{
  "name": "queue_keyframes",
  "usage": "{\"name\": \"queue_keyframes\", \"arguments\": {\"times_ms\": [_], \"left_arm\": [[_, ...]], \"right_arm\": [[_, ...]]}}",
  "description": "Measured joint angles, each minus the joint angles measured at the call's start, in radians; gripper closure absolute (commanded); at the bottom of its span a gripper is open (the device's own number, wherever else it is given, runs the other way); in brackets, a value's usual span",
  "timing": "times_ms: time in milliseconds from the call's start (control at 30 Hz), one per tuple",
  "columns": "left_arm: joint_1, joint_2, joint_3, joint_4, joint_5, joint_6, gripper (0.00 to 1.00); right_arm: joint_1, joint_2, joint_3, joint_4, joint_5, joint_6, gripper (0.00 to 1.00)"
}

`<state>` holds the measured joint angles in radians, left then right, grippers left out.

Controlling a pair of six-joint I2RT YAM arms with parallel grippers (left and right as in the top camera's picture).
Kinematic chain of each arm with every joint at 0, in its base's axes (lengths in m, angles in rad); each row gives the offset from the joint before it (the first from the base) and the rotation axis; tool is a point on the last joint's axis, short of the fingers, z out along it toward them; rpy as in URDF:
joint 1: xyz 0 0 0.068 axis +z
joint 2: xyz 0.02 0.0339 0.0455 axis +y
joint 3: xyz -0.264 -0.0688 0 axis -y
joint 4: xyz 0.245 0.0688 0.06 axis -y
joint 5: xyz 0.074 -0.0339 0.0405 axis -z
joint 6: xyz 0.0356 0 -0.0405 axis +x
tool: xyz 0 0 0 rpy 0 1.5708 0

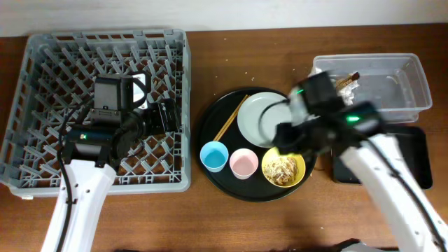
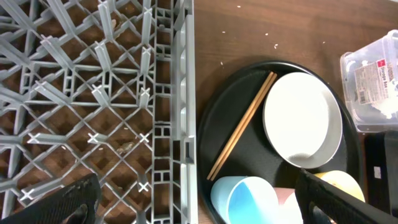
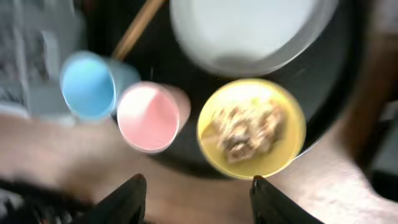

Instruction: Sort waste into correct bins and load items into the dishwasher rack

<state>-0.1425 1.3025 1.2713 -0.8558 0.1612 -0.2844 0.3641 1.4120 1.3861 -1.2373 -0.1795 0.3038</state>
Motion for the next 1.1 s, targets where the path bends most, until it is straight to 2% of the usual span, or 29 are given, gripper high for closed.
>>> {"name": "queue_keyframes", "arguments": {"times_ms": [100, 133, 167, 233, 267, 333, 400, 500, 533, 567, 633, 700, 733, 800, 867, 967, 1033, 1100], "left_arm": [[0.0, 0.0, 0.001, 0.003, 0.0, 0.0, 0.0], [0.0, 0.0, 0.001, 0.0, 0.0, 0.0, 0.0], [0.0, 0.0, 0.001, 0.0, 0.001, 0.0, 0.0], [0.0, 0.0, 0.001, 0.0, 0.013, 0.0, 0.0], [0.0, 0.0, 0.001, 0.007, 0.016, 0.0, 0.0], [0.0, 0.0, 0.001, 0.029, 0.023, -0.012, 0.0], [0.01, 0.0, 0.0, 0.07, 0.097, -0.064, 0.0], [0.188, 0.001, 0.003, 0.269, 0.591, -0.137, 0.0], [0.241, 0.001, 0.005, 0.297, 0.752, -0.151, 0.01], [0.275, 0.001, 0.005, 0.306, 0.882, -0.159, 0.01], [0.275, 0.002, 0.005, 0.319, 1.115, -0.167, 0.01], [0.274, 0.002, 0.005, 0.312, 1.272, -0.174, 0.01], [0.267, 0.002, 0.005, 0.304, 1.312, -0.177, 0.02], [0.208, 0.002, 0.005, 0.295, 1.363, -0.188, 0.16], [0.129, 0.002, 0.005, 0.32, 1.378, -0.195, 0.17], [0.065, 0.002, 0.005, 0.322, 1.385, -0.196, 0.2], [0.038, 0.002, 0.005, 0.323, 1.387, -0.196, 0.25], [0.038, 0.002, 0.005, 0.323, 1.384, -0.197, 0.26]], "right_arm": [[0.135, 0.066, -0.203, 0.263, 0.018, -0.002, 0.46], [0.148, 0.114, -0.241, 0.307, 0.025, -0.002, 0.51], [0.149, 0.148, -0.254, 0.327, 0.032, -0.002, 0.59], [0.149, 0.231, -0.255, 0.362, 0.039, -0.012, 0.88], [0.149, 0.252, -0.255, 0.365, 0.035, -0.01, 0.95], [0.149, 0.259, -0.253, 0.34, 0.027, -0.014, 0.96], [0.145, 0.243, -0.214, 0.217, 0.027, -0.026, 0.96], [0.046, 0.003, 0.032, 0.069, 0.013, -0.09, 0.96], [-0.003, -0.047, 0.105, 0.089, -0.06, -0.158, 0.96], [-0.034, -0.085, 0.156, 0.116, -0.145, -0.219, 0.96], [-0.05, -0.146, 0.202, 0.224, -0.459, -0.371, 0.96], [-0.048, -0.126, 0.203, 0.311, -0.676, -0.436, 0.96], [-0.048, -0.098, 0.203, 0.341, -0.742, -0.444, 0.96], [-0.048, -0.033, 0.201, 0.38, -0.811, -0.429, 0.96], [-0.048, 0.036, 0.201, 0.422, -0.874, -0.408, 0.96], [-0.048, 0.048, 0.198, 0.524, -0.922, -0.353, 0.96], [-0.048, 0.048, 0.198, 0.529, -0.923, -0.319, 0.96], [-0.042, 0.048, 0.198, 0.529, -0.925, -0.305, 0.96]]}}
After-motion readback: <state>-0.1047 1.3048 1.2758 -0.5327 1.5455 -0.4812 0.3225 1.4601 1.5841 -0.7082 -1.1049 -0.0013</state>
